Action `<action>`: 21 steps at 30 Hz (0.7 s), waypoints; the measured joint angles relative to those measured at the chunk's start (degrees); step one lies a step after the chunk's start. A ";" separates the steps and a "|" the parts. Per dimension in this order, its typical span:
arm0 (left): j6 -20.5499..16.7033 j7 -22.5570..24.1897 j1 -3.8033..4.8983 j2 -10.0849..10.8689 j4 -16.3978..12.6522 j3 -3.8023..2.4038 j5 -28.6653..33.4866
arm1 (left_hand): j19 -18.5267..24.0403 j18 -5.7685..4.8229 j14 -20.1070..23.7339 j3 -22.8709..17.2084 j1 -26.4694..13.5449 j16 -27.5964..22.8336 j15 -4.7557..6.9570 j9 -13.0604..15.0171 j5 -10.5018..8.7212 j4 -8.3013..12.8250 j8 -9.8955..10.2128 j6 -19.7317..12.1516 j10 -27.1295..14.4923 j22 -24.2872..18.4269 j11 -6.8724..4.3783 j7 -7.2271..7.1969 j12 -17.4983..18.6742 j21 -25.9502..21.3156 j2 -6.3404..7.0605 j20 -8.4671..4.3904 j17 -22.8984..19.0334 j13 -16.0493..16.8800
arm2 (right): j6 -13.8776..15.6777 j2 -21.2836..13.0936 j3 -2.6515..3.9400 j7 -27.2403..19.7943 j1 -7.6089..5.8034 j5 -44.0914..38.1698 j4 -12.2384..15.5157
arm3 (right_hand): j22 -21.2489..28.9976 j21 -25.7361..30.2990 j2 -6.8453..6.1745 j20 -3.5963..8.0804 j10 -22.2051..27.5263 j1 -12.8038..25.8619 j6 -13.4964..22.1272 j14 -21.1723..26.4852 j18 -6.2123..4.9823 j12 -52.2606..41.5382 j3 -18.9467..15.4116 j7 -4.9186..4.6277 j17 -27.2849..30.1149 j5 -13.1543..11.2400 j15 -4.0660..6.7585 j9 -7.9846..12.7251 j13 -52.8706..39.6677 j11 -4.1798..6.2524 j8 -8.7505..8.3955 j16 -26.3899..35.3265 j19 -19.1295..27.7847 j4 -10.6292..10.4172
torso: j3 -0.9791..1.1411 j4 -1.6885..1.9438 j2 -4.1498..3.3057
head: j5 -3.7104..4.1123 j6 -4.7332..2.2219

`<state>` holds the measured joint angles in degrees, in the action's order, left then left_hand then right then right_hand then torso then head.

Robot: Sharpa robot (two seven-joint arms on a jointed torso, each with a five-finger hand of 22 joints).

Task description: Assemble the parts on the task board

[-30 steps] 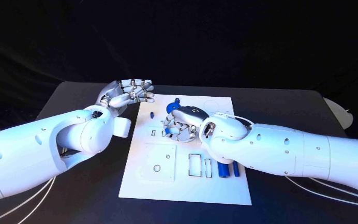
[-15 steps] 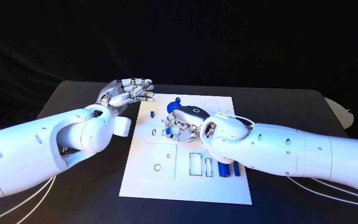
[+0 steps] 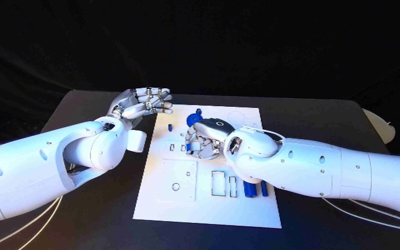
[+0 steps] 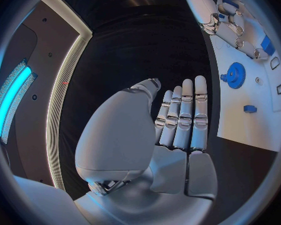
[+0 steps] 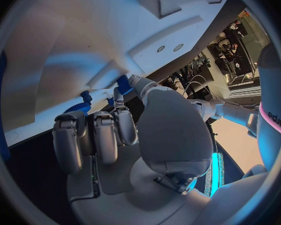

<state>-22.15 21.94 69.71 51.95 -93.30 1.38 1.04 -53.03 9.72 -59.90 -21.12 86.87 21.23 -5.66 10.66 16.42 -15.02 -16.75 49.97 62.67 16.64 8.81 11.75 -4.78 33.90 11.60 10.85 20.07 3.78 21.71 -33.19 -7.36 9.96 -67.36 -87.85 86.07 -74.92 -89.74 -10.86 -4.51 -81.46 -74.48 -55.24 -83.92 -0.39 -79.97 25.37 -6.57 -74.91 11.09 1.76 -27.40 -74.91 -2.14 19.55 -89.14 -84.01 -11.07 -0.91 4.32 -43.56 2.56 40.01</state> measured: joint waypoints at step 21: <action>0.04 -0.08 0.00 0.14 0.00 0.00 0.00 | 0.39 -0.01 0.00 -0.16 0.00 0.00 0.00 0.00 0.00 0.16 0.00 0.00 0.00 0.12 0.00 0.00 0.00 0.23 0.00 0.00 0.06 0.00 | 0.90 -0.17 -0.19 0.81 0.24 -0.25 0.09 | 0.01 0.00 -3.28 -1.35 2.86 3.29 5.88 -0.18 0.00 2.37 -3.75 -2.40 -0.04 0.14 -1.49 2.41 0.01 -2.06 -3.61 0.00 -0.10 -2.84 | -0.03 0.00 0.00 | 0.05 -0.09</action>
<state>-22.11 21.86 69.71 52.09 -93.30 1.38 1.04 -52.64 9.72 -59.89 -21.28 86.87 21.23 -5.66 10.66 16.42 -14.86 -16.75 49.97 62.67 16.75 8.81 11.75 -4.78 34.13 11.60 10.86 20.13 3.78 22.61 -33.36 -7.55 10.77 -67.12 -88.10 86.16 -74.90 -89.74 -14.13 -5.87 -78.60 -71.19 -49.36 -84.10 -0.39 -77.60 21.62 -8.97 -74.95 11.23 0.27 -24.98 -74.90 -4.21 15.94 -89.14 -84.11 -13.90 -0.94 4.32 -43.56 2.61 39.92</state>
